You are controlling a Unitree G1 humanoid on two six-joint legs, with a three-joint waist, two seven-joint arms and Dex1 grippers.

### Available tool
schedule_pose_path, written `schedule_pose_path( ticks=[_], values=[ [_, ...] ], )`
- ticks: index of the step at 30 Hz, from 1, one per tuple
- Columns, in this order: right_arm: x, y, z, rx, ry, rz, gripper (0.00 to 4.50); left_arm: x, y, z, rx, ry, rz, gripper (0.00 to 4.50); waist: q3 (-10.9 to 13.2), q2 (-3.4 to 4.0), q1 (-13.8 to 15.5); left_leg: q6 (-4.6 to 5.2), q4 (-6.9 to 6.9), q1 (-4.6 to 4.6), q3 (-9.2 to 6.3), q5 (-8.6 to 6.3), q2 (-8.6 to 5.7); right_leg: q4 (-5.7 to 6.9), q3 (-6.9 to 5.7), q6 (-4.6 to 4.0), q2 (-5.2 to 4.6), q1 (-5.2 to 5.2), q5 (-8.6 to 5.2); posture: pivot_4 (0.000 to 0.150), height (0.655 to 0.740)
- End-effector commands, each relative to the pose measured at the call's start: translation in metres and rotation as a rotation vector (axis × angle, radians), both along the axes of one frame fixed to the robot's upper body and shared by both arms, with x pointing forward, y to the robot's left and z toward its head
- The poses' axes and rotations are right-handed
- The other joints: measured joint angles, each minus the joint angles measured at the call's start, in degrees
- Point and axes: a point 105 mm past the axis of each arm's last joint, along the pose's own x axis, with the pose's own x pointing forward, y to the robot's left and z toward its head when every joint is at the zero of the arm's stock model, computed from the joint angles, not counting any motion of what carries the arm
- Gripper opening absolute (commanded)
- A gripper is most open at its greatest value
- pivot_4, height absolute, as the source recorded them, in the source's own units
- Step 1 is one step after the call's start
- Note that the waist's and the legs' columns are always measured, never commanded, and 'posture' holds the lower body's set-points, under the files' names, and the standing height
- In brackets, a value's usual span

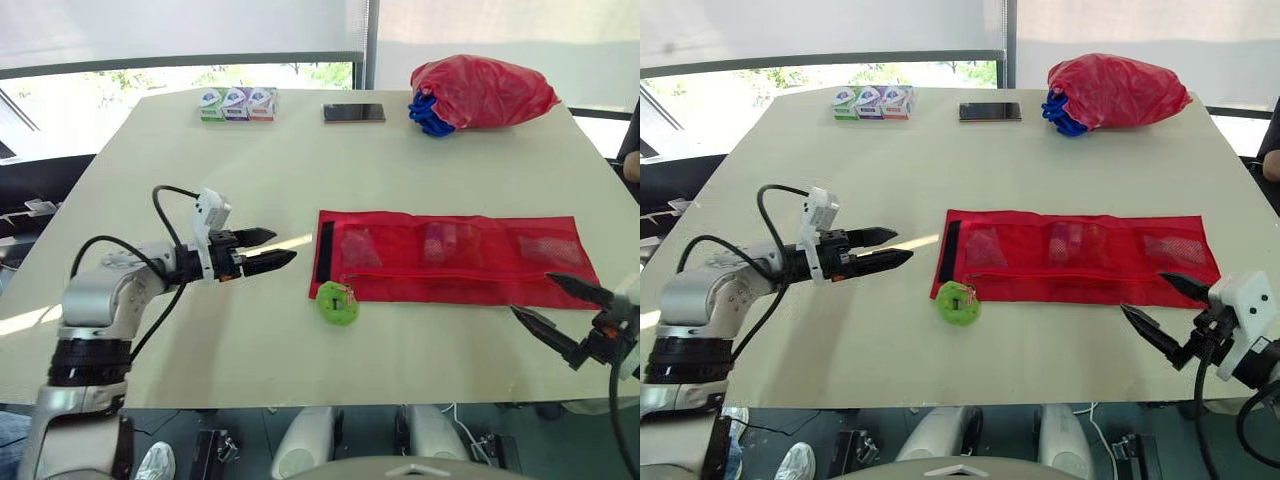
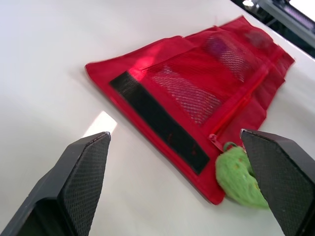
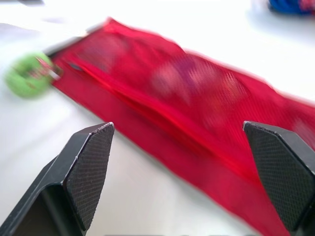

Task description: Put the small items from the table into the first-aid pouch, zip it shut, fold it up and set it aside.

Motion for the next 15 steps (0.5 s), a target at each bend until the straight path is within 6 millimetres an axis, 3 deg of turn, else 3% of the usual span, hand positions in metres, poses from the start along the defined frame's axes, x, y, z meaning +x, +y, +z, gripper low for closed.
schedule_pose_path(
  ticks=[1,5,15],
  values=[
    [-0.004,0.013,0.019,0.026,-0.071,0.045,4.46,0.002,-0.002,-0.003,-0.007,0.03,0.014,4.5,0.0,0.0,0.0,-0.01,0.0,0.0,0.0,0.0,0.0,0.0,0.01,0.0,-0.01,0.0,0.0,0.15,0.74],
    [-0.003,0.016,0.022,0.019,-0.093,0.049,4.46,0.002,-0.009,-0.015,0.027,0.036,-0.002,4.5,0.0,-0.01,0.0,0.03,0.0,-0.01,-0.02,-0.02,0.0,0.0,0.12,0.0,-0.13,0.0,0.0,0.15,0.74],
    [-0.004,0.017,0.022,0.029,-0.105,0.048,4.46,-0.003,-0.025,-0.019,-0.015,0.069,-0.043,4.5,0.0,-0.04,0.1,0.04,0.0,-0.02,-0.03,-0.03,-0.01,0.0,0.08,0.0,-0.21,0.0,0.0,0.15,0.74]
  ],
)
